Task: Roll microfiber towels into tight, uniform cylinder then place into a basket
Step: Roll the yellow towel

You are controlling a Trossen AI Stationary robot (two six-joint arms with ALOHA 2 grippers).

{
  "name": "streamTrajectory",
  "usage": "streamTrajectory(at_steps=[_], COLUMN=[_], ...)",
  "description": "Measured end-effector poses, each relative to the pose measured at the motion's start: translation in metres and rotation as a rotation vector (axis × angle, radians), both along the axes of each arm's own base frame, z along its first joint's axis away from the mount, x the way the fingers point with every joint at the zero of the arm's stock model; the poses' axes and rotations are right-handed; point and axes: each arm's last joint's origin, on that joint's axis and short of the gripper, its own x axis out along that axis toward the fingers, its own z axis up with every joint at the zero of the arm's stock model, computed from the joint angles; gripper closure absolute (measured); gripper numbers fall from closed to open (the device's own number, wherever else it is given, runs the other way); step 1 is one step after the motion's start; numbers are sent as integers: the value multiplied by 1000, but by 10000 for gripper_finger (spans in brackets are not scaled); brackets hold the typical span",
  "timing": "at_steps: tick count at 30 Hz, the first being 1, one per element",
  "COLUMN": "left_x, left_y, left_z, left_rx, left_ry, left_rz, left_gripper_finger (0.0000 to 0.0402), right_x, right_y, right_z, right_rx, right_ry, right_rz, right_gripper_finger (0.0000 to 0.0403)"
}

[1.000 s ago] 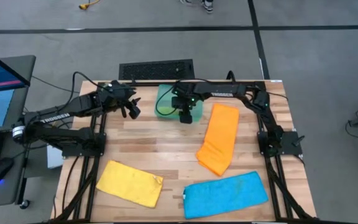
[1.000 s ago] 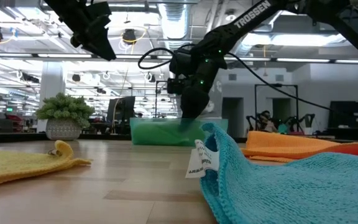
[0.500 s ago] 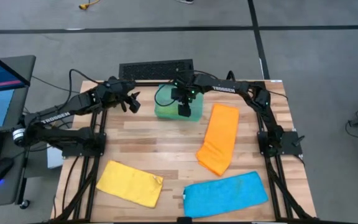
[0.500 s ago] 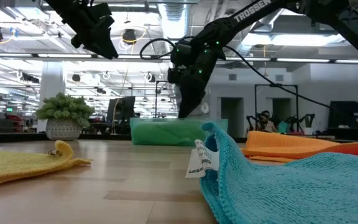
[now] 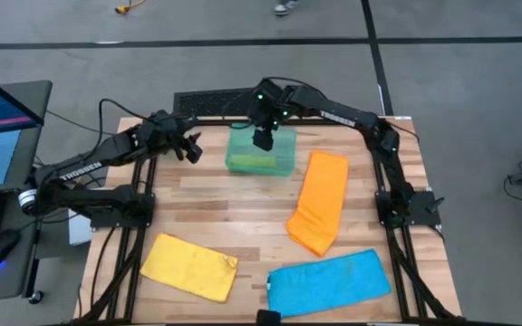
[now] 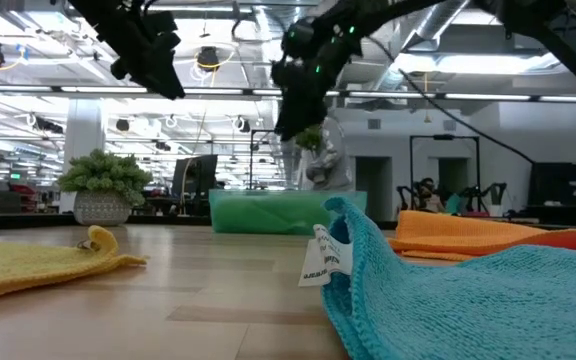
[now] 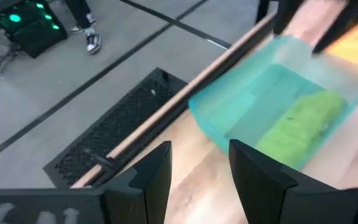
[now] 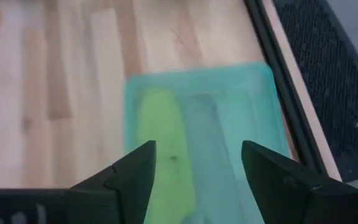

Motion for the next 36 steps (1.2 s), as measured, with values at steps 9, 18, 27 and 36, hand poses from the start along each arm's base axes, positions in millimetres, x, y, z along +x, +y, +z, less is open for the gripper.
streamTrajectory(at_steps=[9, 18, 27, 36], left_x=[-12, -8, -6, -5], left_y=[-24, -47, -77, -113], left_z=[10, 6, -7, -48], left_rx=[-10, -96, -164, -352], left_ry=[-68, -39, 47, 102], left_rz=[-61, -236, -402, -576], left_gripper_finger=[249, 249, 249, 249], right_x=[-19, -9, -9, -2], right_y=[56, 140, 206, 250], right_z=[48, 53, 23, 19], right_rx=[-46, -59, -54, 56], right_ry=[28, 71, 149, 7], right_rz=[-62, -4, -107, -250], right_gripper_finger=[143, 143, 143, 143])
